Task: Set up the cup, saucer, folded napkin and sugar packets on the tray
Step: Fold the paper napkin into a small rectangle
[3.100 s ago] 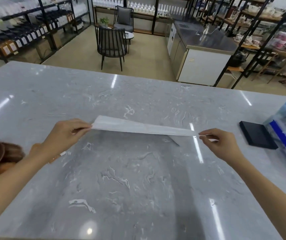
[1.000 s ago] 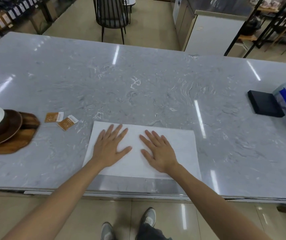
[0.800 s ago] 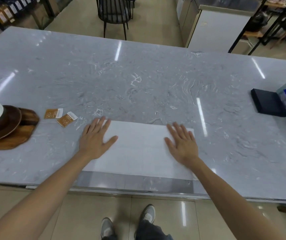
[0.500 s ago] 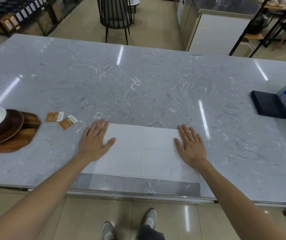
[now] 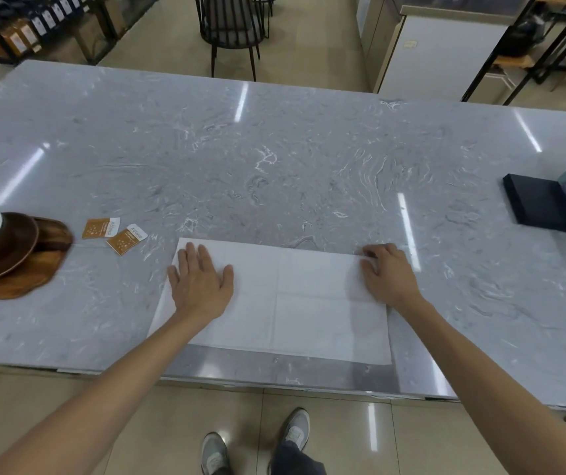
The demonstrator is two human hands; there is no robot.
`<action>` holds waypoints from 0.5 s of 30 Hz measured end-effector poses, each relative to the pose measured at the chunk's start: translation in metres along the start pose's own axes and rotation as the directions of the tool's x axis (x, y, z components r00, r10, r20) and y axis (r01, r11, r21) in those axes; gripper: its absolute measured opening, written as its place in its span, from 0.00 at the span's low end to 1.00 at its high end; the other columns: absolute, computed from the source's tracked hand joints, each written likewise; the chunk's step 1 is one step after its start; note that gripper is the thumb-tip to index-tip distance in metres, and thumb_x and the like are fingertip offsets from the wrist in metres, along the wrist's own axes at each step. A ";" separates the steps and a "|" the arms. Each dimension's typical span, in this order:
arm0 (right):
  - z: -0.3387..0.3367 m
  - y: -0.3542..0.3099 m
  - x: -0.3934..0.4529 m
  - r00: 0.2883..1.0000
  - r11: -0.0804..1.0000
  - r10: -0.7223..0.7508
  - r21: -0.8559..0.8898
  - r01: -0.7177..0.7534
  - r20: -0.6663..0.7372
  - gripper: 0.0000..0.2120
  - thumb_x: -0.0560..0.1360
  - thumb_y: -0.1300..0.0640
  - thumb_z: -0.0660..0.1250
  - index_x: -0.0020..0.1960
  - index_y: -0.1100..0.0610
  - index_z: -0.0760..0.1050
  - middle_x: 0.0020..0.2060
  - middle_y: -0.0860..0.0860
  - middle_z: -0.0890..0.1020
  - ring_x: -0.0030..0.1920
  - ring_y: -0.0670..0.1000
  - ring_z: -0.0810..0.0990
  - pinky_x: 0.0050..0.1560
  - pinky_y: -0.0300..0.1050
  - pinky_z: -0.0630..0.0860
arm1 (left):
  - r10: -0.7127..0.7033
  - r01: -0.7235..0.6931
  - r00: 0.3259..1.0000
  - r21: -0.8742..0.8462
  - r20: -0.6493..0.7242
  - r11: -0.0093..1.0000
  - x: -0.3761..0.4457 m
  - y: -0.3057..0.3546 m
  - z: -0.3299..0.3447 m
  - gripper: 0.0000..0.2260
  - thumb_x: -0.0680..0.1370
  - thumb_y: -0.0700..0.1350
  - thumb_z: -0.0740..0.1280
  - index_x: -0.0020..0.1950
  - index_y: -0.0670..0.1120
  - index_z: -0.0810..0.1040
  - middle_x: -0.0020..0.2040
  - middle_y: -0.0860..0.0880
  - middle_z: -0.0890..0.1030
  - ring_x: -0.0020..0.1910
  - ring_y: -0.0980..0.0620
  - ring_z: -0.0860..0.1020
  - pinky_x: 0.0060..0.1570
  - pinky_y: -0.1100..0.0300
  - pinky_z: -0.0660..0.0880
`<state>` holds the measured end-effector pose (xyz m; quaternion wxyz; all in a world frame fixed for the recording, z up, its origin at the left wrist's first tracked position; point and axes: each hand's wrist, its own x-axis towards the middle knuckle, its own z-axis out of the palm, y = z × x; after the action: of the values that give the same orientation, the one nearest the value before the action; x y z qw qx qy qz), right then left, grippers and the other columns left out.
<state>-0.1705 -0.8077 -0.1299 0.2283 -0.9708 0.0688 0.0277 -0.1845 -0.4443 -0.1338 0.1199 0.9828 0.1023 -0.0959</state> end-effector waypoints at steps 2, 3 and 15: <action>-0.009 0.002 0.014 0.997 0.999 0.033 0.028 -0.035 0.069 0.15 0.77 0.55 0.70 0.63 0.57 0.78 0.53 0.55 0.80 0.57 0.59 0.78 0.59 0.49 0.75 | -0.015 0.015 1.000 -0.033 -0.006 0.999 0.003 0.005 0.004 0.35 0.84 0.60 0.48 0.82 0.40 0.44 0.83 0.40 0.44 0.82 0.42 0.42 0.80 0.43 0.43; -0.013 0.002 0.019 0.992 0.997 0.048 0.047 -0.054 0.113 0.14 0.76 0.54 0.72 0.61 0.56 0.79 0.48 0.52 0.79 0.52 0.56 0.78 0.53 0.46 0.75 | -0.012 0.012 1.000 -0.039 -0.011 0.999 0.007 0.006 0.005 0.34 0.84 0.60 0.47 0.82 0.40 0.43 0.83 0.40 0.42 0.82 0.43 0.41 0.80 0.44 0.41; -0.030 0.007 -0.036 0.943 0.927 0.234 0.240 -0.290 0.236 0.11 0.75 0.49 0.74 0.42 0.55 0.76 0.33 0.49 0.81 0.34 0.50 0.78 0.32 0.42 0.71 | 0.323 -0.330 0.943 0.110 0.078 0.937 0.116 0.025 -0.010 0.33 0.84 0.62 0.44 0.83 0.46 0.42 0.84 0.47 0.41 0.82 0.48 0.40 0.80 0.48 0.39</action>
<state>-0.2064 -0.8229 -0.1032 0.3590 -0.9043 0.1777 0.1473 -0.0657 -0.4451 -0.1431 0.0771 0.9884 -0.0719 -0.1095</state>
